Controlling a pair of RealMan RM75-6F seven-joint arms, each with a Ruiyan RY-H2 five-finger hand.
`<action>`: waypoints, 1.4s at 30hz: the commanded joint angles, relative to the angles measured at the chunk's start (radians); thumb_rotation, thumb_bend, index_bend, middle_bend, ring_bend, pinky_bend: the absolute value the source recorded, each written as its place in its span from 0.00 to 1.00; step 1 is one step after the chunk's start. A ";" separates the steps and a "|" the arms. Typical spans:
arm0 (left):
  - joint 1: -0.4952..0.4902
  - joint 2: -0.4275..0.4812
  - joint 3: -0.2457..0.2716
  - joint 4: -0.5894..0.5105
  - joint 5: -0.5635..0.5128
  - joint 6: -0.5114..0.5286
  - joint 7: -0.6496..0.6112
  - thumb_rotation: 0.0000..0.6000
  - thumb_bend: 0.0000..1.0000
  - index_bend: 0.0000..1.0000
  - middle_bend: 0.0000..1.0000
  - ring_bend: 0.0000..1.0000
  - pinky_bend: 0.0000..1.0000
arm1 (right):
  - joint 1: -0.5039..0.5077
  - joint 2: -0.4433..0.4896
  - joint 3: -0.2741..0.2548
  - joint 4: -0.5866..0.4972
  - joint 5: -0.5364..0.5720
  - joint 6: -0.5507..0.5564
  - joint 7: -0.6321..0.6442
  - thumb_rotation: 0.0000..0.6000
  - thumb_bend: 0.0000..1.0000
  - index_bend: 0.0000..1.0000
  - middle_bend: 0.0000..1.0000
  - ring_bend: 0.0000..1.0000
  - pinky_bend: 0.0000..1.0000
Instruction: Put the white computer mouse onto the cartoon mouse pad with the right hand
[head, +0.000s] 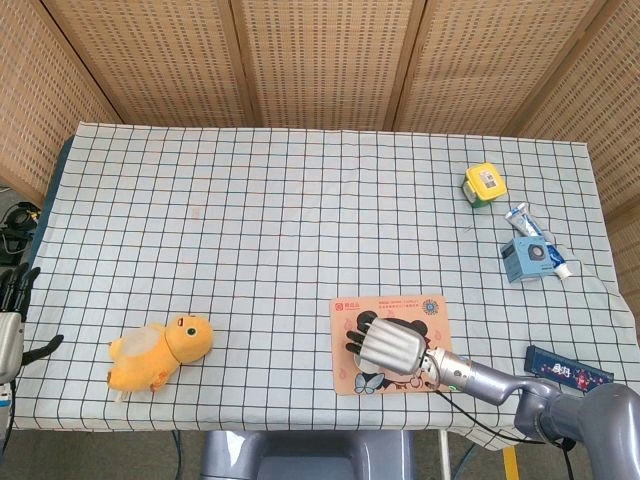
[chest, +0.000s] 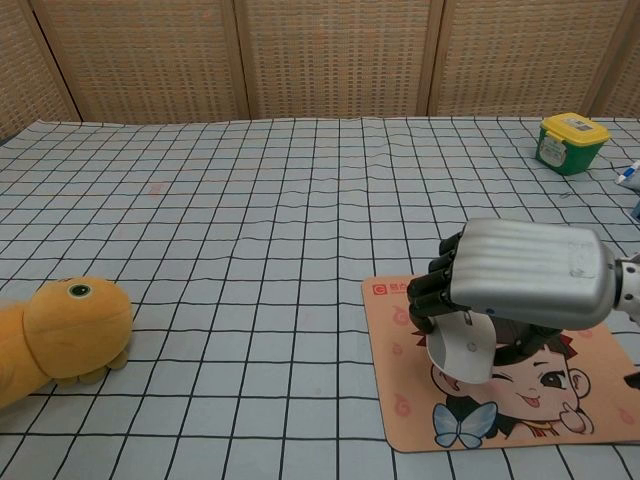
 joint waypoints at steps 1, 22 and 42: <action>0.001 0.001 0.001 -0.003 0.003 0.003 0.001 1.00 0.00 0.00 0.00 0.00 0.00 | -0.010 -0.002 0.003 0.009 0.003 -0.004 -0.005 1.00 0.20 0.81 0.65 0.56 0.59; 0.001 0.000 0.001 -0.004 0.001 0.001 0.006 1.00 0.00 0.00 0.00 0.00 0.00 | -0.013 -0.041 -0.004 0.138 -0.062 0.011 -0.004 1.00 0.20 0.81 0.65 0.56 0.59; -0.001 -0.002 0.005 -0.002 0.009 -0.001 0.007 1.00 0.00 0.00 0.00 0.00 0.00 | -0.013 -0.074 -0.022 0.268 -0.100 0.025 -0.055 1.00 0.21 0.81 0.65 0.56 0.58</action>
